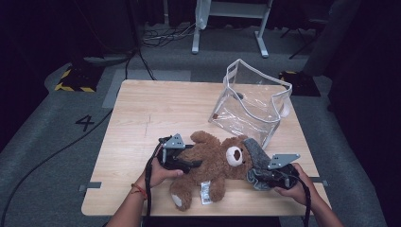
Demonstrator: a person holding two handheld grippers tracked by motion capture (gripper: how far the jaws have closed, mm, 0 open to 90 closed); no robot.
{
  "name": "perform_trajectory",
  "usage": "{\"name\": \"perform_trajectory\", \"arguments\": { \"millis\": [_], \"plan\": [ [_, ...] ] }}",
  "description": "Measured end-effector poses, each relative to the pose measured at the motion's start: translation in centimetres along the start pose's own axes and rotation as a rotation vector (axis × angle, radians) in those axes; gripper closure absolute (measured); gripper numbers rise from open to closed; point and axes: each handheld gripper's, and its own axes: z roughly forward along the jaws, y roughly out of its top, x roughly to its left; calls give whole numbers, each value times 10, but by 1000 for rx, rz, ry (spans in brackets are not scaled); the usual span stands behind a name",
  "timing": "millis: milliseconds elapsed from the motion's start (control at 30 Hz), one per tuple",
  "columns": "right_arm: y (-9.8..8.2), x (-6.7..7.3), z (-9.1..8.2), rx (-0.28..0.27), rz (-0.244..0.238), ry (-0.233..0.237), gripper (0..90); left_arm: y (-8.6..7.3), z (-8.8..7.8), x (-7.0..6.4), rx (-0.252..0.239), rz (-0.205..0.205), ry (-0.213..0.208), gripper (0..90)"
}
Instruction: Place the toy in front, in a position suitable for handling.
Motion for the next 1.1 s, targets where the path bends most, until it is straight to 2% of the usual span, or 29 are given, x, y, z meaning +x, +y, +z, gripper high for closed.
{"name": "perform_trajectory", "arguments": {
  "millis": [33,100,167,267,333,433,500,567,767,900,1100],
  "plan": [
    [1,-2,3,8,12,-12,706,0,0,0,3,-4,-5,289],
    [4,-8,10,-15,43,-26,690,2,-1,-2,8,-13,3,273],
    [7,-8,16,-17,16,-36,691,4,-2,-5,11,-7,15,251],
    [5,-8,30,13,20,-17,695,9,-6,-9,5,17,32,221],
    [1,-10,29,-6,41,-3,699,13,-8,-11,3,15,52,200],
    [-3,-12,26,-7,62,11,699,23,-15,-15,-28,19,70,192],
    [-5,-12,25,-16,61,17,699,32,-17,-20,-37,36,63,187],
    [-6,-12,25,-21,63,16,697,41,-15,-28,-21,75,53,180],
    [-7,-14,25,-50,71,15,690,71,16,-51,104,185,31,170],
    [-7,-15,24,-74,81,11,690,87,42,-66,186,229,24,172],
    [-7,-15,22,-92,85,6,689,105,74,-81,242,270,83,196]
  ]
}}
